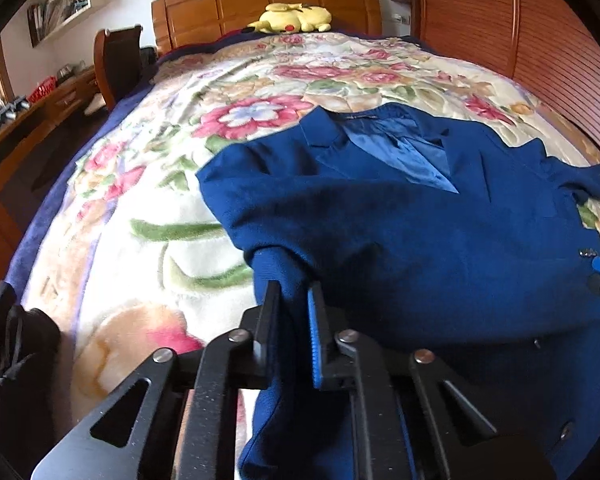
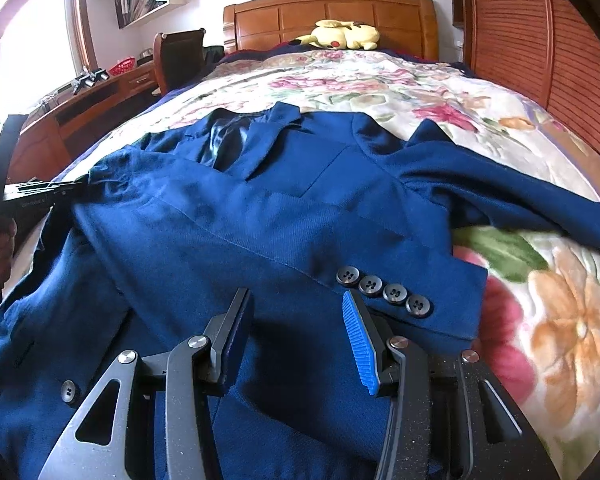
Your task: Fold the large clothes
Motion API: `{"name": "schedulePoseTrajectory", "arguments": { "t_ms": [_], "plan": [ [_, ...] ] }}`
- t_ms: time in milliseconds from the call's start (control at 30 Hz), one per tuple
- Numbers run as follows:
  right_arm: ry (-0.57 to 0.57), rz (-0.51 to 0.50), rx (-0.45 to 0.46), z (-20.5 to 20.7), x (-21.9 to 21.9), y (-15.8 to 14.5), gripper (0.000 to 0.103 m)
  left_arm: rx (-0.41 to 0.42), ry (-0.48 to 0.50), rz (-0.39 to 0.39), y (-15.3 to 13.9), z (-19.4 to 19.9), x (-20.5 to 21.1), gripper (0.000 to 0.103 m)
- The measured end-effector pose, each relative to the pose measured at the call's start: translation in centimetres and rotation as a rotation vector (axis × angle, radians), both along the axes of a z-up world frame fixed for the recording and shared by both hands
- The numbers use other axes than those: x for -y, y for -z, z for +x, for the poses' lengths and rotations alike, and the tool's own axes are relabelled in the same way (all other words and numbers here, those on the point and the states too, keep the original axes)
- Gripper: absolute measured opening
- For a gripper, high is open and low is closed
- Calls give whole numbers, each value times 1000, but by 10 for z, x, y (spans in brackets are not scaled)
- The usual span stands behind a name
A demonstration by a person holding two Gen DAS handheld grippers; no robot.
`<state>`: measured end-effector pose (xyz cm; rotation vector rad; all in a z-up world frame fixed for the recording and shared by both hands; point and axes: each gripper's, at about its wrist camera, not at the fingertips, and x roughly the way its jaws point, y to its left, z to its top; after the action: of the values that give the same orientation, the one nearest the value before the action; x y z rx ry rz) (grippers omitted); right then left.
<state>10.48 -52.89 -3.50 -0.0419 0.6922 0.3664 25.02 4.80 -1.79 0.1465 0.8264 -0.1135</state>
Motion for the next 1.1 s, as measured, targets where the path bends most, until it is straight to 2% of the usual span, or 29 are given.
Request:
{"name": "schedulePoseTrajectory", "arguments": {
  "t_ms": [100,167,267,433,533,600,633,767,933,967,1000,1100],
  "plan": [
    [-1,-2,15,-2,0,-1,48,36,-42,1,-8,-1,-14,10],
    [-3,-4,20,-3,0,0,48,19,-64,0,-6,4,-25,10],
    [-5,-6,19,-4,-1,1,48,2,-47,-5,-1,4,-28,10],
    [-7,-7,17,-3,-1,1,48,50,-50,-12,-9,-13,-27,19],
    [-7,-7,17,-3,0,1,48,106,-23,-11,-21,-29,-22,27],
    [-7,-7,17,-3,-1,1,48,159,4,-39,-32,-44,-18,42],
    [-7,-7,16,-3,0,1,48,181,12,-56,-37,-50,-17,44],
    [-4,0,11,-2,1,2,48,229,47,-102,-53,-67,-9,45],
    [-2,6,8,-2,2,2,48,308,96,-55,-67,-86,11,45],
    [-2,6,8,-2,1,2,48,323,105,-50,-69,-89,15,60],
    [-2,7,8,-2,2,2,48,337,106,-53,-72,-92,17,82],
    [-2,8,6,-2,2,2,48,380,116,-59,-79,-101,23,85]
  ]
}}
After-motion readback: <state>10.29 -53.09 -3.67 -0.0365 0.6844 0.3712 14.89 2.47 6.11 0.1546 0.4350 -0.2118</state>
